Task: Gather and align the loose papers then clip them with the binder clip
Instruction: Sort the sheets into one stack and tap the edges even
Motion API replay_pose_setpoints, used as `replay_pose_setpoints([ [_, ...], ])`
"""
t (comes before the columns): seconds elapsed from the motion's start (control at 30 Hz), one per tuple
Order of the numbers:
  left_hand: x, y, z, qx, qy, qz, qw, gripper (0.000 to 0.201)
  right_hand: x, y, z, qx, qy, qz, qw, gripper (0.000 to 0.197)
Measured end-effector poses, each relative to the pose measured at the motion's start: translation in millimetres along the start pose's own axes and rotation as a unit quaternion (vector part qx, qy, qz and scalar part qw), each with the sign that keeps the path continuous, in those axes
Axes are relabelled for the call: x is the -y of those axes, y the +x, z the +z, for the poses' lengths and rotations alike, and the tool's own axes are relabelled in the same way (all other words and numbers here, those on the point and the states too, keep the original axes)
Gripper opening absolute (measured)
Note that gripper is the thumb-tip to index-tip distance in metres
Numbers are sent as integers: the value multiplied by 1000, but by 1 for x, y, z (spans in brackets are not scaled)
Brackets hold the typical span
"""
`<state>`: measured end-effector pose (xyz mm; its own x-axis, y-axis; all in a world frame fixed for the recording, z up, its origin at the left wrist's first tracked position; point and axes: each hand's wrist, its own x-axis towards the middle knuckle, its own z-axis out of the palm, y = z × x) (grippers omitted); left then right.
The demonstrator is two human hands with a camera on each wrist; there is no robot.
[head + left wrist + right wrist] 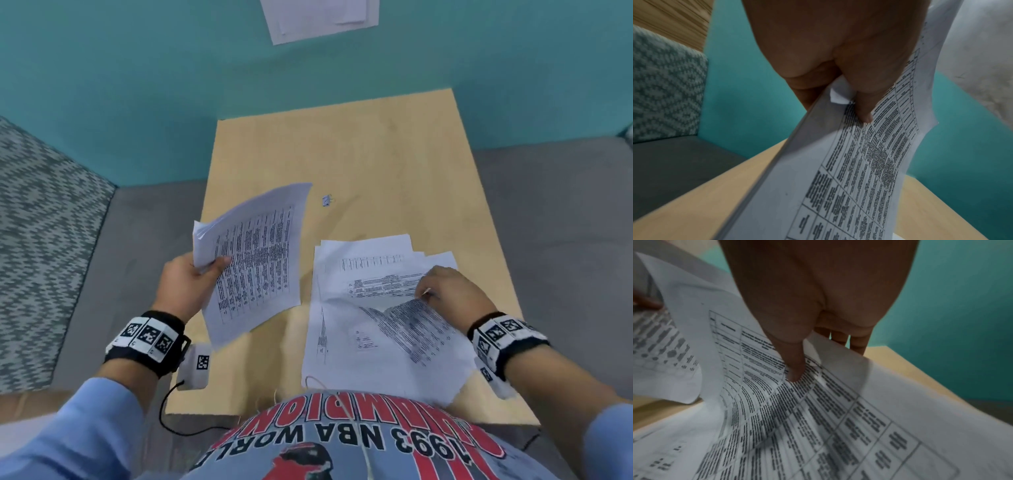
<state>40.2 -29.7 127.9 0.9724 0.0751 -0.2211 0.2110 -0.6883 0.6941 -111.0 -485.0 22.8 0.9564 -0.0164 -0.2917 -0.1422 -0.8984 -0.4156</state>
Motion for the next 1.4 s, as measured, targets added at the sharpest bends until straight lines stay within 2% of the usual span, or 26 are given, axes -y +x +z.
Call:
replay_pose_setpoints([
  [0.1,4,-22,-7,-13,20,-21,1000,28,14,42,13,21,-103,-47,993,12],
  [0.17,10,-39,-12,-29,22,-37,999,28,19,64,24,53,-150,-77,984,19],
  [0.23,16,-56,-16,-56,38,-39,997,29,19,79,34,113,-184,-106,971,32],
  [0.3,18,-72,-19,-74,65,-26,995,33,20,86,37,155,-176,-104,967,41],
  [0.47,30,-98,-20,-92,41,-31,994,40,24,90,30,164,-198,-84,963,51],
  [0.6,31,-104,-15,-94,27,-45,994,35,22,84,26,162,-111,-29,980,54],
  [0.63,31,-103,-14,-92,26,-47,994,35,21,80,24,171,-86,-15,981,48],
  [0.7,31,-101,-12,-84,26,-50,995,36,19,72,21,177,-53,-5,983,25],
  [0.77,31,-96,-10,-79,29,-48,995,40,11,60,16,145,24,27,989,10],
  [0.83,31,-89,-8,-76,27,-40,996,46,-3,45,5,90,123,78,985,15],
  [0.9,31,-81,-7,-71,26,-31,997,48,-14,26,-12,51,219,134,965,20],
  [1.0,32,-68,-7,-60,24,-24,998,50,-22,-7,-28,-16,372,243,896,40],
  [1.07,35,-61,-7,-46,18,-28,998,54,-21,-24,-26,-20,437,300,848,40],
  [1.1,37,-58,-7,-40,15,-31,999,56,-19,-29,-19,-9,443,310,841,37],
  [1.13,38,-55,-7,-33,12,-33,999,57,-15,-31,-10,2,425,316,848,35],
  [1.2,38,-50,-8,-25,14,-35,999,56,-7,-32,12,15,340,307,889,34],
  [1.27,37,-46,-10,-13,39,-19,999,48,2,-28,38,-5,247,311,918,42],
  [1.33,37,-43,-13,-4,63,-1,998,42,14,-23,59,-28,179,324,929,55],
  [1.4,39,-41,-17,5,74,3,997,42,24,-19,73,-48,179,316,930,59],
])
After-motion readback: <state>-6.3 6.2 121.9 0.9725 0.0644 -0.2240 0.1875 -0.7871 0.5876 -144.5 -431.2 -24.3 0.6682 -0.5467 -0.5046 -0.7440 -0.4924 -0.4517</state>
